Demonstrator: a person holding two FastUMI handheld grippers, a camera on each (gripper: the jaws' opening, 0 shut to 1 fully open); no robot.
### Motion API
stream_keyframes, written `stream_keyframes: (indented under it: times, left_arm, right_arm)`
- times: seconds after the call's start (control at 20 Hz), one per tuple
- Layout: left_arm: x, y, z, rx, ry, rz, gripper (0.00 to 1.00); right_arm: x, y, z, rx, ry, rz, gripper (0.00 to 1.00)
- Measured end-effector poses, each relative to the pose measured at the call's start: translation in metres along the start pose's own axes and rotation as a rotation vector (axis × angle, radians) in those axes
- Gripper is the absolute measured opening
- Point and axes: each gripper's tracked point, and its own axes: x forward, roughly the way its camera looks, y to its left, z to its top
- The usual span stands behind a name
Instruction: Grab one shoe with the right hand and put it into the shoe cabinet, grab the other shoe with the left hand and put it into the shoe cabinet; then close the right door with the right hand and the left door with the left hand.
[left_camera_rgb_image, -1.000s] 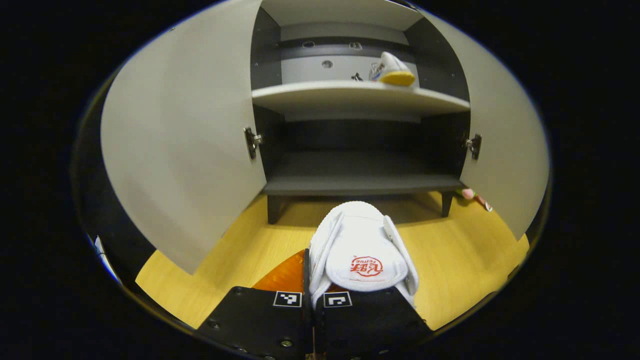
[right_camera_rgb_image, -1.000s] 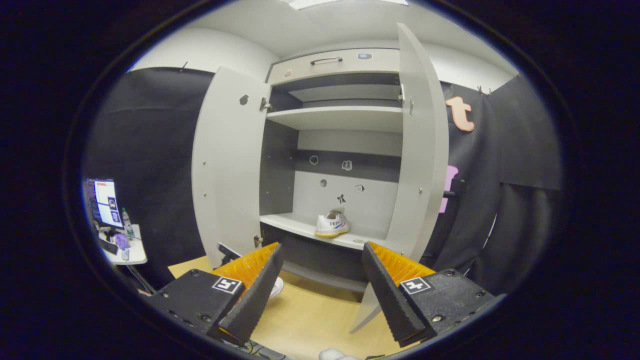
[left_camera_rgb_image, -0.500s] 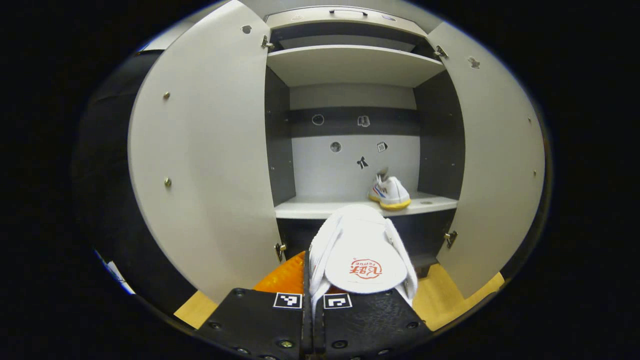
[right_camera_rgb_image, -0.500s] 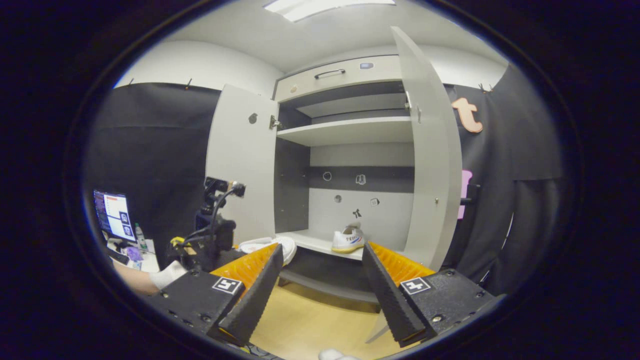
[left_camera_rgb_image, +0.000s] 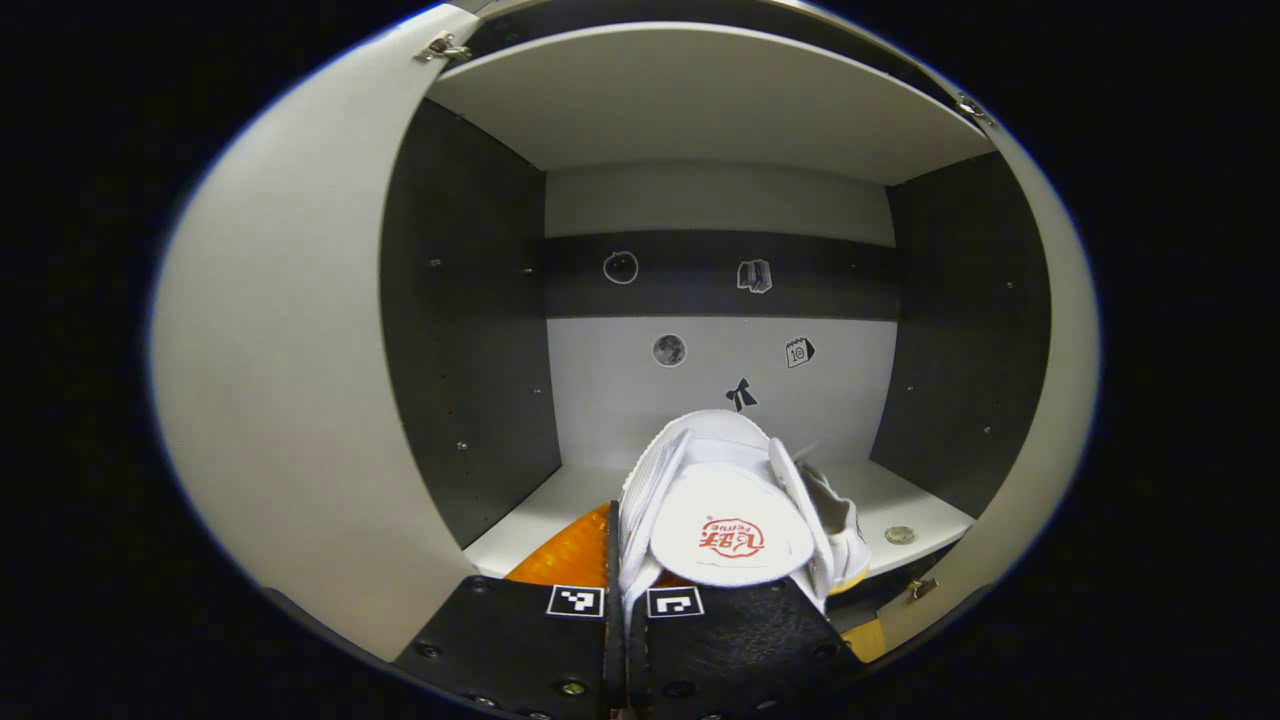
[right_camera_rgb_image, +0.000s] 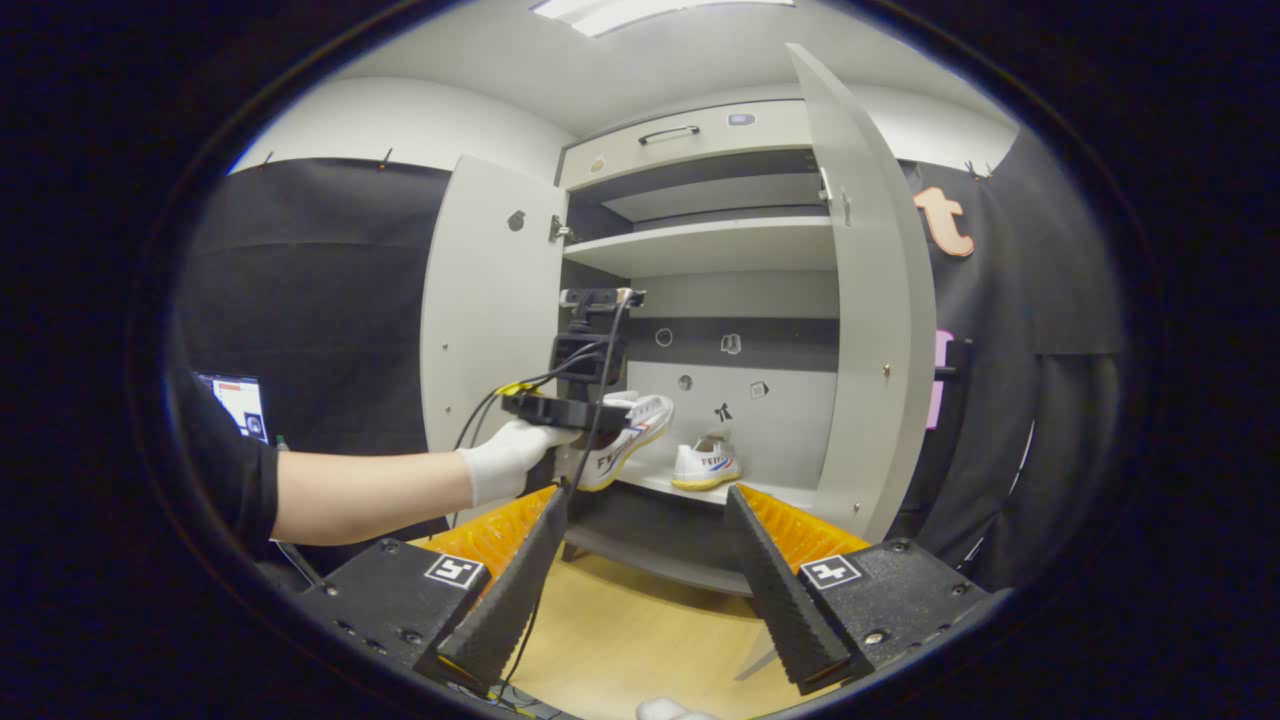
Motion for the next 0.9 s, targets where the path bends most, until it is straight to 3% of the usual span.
stream_keyframes:
  times: [0.1, 0.25, 0.5, 0.55, 0.6, 0.65, 0.7, 0.8, 0.9]
  left_arm:
    - [0.037, 0.000, 0.011, 0.026, 0.029, -0.011, 0.01]
    - [0.084, -0.003, -0.011, 0.014, 0.122, 0.015, 0.01]
    - [0.108, 0.024, -0.041, -0.026, 0.245, 0.084, 0.01]
    - [0.110, 0.021, -0.045, -0.042, 0.269, 0.072, 0.14]
    - [0.108, 0.020, -0.053, -0.043, 0.310, 0.058, 0.04]
    - [0.106, 0.016, -0.057, -0.047, 0.326, 0.035, 0.08]
    - [0.107, 0.015, -0.055, -0.037, 0.313, 0.019, 0.26]
    - [0.097, 0.012, -0.037, -0.037, 0.262, -0.006, 0.34]
    - [0.089, 0.021, -0.024, -0.048, 0.192, 0.002, 0.76]
  right_arm:
    - [0.001, -0.003, -0.003, -0.001, 0.015, -0.008, 0.99]
    - [0.001, -0.012, -0.002, -0.026, 0.022, -0.034, 1.00]
    - [0.006, -0.019, -0.004, -0.044, 0.043, -0.048, 1.00]
    - [0.007, -0.018, -0.005, -0.039, 0.049, -0.043, 1.00]
    - [0.009, -0.016, -0.006, -0.035, 0.055, -0.032, 0.99]
    - [0.010, -0.013, -0.008, -0.035, 0.063, -0.022, 1.00]
    - [0.011, -0.012, -0.008, -0.034, 0.066, -0.018, 1.00]
    - [0.012, -0.011, -0.007, -0.035, 0.064, -0.009, 1.00]
    - [0.013, -0.013, -0.003, -0.032, 0.052, -0.013, 1.00]
